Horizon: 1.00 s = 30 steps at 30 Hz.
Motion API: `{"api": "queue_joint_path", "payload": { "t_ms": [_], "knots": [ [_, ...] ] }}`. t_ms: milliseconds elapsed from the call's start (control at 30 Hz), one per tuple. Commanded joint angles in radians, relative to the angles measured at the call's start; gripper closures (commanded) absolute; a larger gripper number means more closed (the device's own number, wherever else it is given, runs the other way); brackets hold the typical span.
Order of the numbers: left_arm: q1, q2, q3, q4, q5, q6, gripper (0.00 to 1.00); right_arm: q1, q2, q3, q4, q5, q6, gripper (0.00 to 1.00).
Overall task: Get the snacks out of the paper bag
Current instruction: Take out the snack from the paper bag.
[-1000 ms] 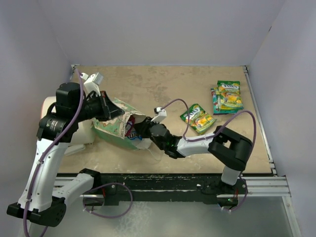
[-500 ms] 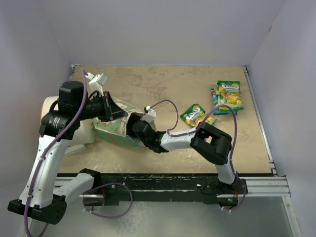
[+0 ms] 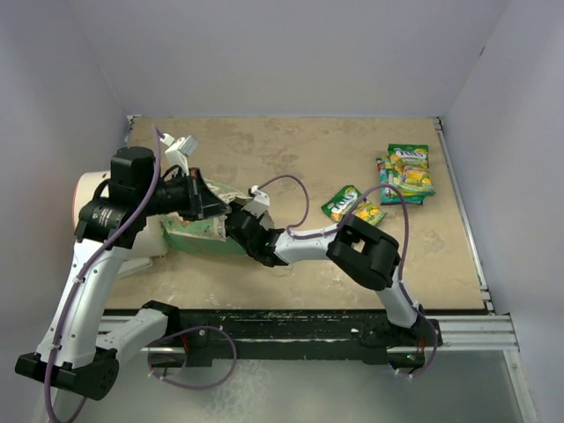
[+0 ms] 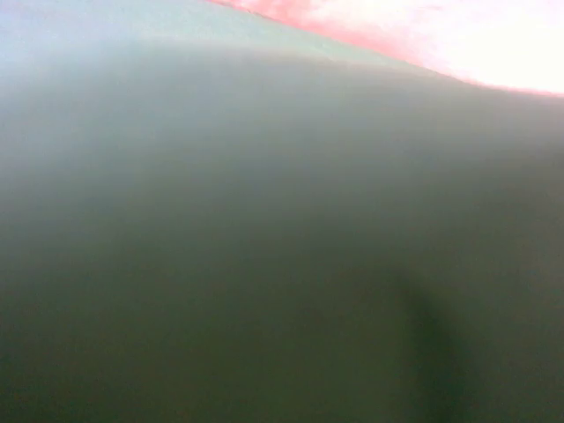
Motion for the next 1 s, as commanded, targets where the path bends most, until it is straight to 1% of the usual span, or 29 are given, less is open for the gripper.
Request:
{"api": "queue_joint_path", "payload": {
  "t_ms": [0, 100, 200, 267, 333, 500, 633, 667, 833, 967],
  "knots": [
    [-0.002, 0.008, -0.032, 0.087, 0.089, -0.034, 1.00, -0.001, 0.087, 0.116, 0.135, 0.006, -0.046, 0.18],
    [-0.002, 0.027, -0.038, 0.091, 0.115, -0.045, 1.00, -0.002, 0.149, 0.174, 0.168, -0.021, -0.058, 0.21],
    [-0.002, 0.020, -0.041, 0.094, 0.108, -0.055, 1.00, -0.002, 0.200, 0.223, 0.239, -0.080, -0.147, 0.28],
    [-0.002, 0.012, -0.042, 0.092, 0.101, -0.057, 1.00, -0.002, 0.217, 0.245, 0.246, -0.108, -0.165, 0.33],
    [-0.002, 0.007, -0.040, 0.084, 0.096, -0.053, 1.00, -0.002, 0.219, 0.235, 0.262, -0.132, -0.149, 0.40],
    [-0.002, 0.000, -0.018, 0.056, 0.064, -0.040, 1.00, -0.029, 0.176, 0.170, 0.376, -0.144, -0.187, 0.71],
    [-0.002, -0.023, -0.017, 0.028, 0.010, -0.028, 1.00, -0.067, 0.097, 0.078, 0.467, -0.161, -0.242, 0.99],
    [-0.002, -0.030, -0.021, 0.024, -0.001, -0.028, 1.00, -0.076, 0.073, 0.044, 0.484, -0.163, -0.253, 1.00],
    [-0.002, -0.061, -0.035, 0.016, -0.059, -0.026, 1.00, -0.105, -0.054, -0.084, 0.536, -0.209, -0.313, 1.00],
    [-0.002, -0.080, -0.045, 0.029, -0.096, -0.040, 1.00, -0.106, -0.149, -0.199, 0.553, -0.203, -0.307, 1.00]
  ]
}}
